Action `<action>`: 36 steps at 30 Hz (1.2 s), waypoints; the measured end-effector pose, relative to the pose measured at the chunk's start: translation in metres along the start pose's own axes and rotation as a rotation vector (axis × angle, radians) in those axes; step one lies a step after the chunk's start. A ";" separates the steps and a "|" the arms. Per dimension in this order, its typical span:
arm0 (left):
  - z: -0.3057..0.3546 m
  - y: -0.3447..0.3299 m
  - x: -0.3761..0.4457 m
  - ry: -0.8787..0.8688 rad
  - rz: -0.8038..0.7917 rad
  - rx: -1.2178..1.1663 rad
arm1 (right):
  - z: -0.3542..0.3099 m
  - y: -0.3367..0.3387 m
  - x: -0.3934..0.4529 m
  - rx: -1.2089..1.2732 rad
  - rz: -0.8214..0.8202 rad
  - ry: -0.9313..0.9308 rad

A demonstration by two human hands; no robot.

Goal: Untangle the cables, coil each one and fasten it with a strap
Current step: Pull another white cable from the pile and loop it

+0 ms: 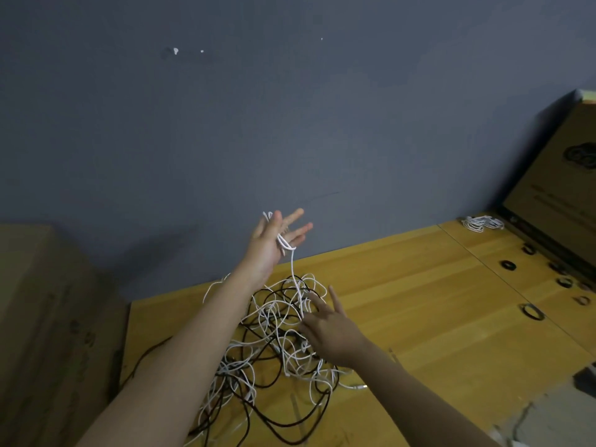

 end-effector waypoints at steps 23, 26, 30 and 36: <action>-0.038 0.038 -0.009 0.188 -0.368 1.554 | 0.121 0.043 -0.029 0.851 0.455 -0.589; -0.018 0.059 0.004 0.125 -0.052 1.211 | 0.128 0.028 -0.040 0.715 0.384 -0.639; 0.016 0.094 0.012 -0.015 0.377 0.978 | 0.152 -0.006 -0.073 0.394 0.119 -0.745; 0.014 0.089 0.017 -0.078 0.475 1.008 | 0.111 0.029 -0.043 1.270 0.510 -0.728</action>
Point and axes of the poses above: each hand's wrist, its own x-axis towards the middle knuckle, its own y-axis out of the back of the hand, z = x × y, the point moved 6 cm from there along x, towards the middle knuckle, and after that the axes turned 1 degree about -y, right-handed, at the moved point
